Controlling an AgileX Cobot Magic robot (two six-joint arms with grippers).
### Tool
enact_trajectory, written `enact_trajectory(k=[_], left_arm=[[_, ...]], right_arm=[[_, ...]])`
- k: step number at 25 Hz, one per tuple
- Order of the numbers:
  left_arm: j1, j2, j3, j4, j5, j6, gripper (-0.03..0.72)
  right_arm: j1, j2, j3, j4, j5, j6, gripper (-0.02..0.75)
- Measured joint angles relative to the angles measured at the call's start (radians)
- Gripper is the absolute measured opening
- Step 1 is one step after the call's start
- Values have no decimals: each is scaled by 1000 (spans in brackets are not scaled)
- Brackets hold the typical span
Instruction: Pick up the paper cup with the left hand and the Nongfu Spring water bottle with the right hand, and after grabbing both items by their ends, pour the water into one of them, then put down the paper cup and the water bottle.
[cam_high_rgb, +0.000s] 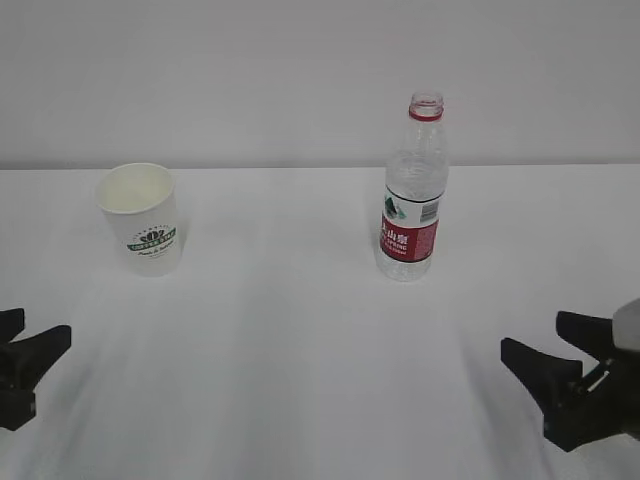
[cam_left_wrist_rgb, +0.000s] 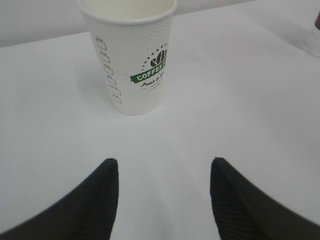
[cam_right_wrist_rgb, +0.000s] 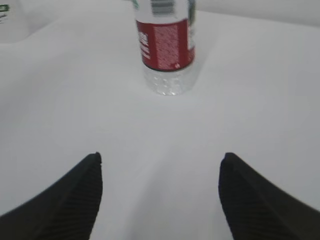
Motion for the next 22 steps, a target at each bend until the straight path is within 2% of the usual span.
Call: enact_trajectory(k=[4,8,11,22], left_arm=[[0,0,-16,10,-2,0,458],[0,0,-20,10,-2,0,585],[0,0,-20,11,-2,-24,641],[0,2,-20,9,-2,-90,658]], right_arm=[[0,1,-44,-74,0,-47,549],[0,1,-55,-77,0,-53,577],[0,2,-57,-77,0,-48,623],[0,11,-63,-30,0,0,643]])
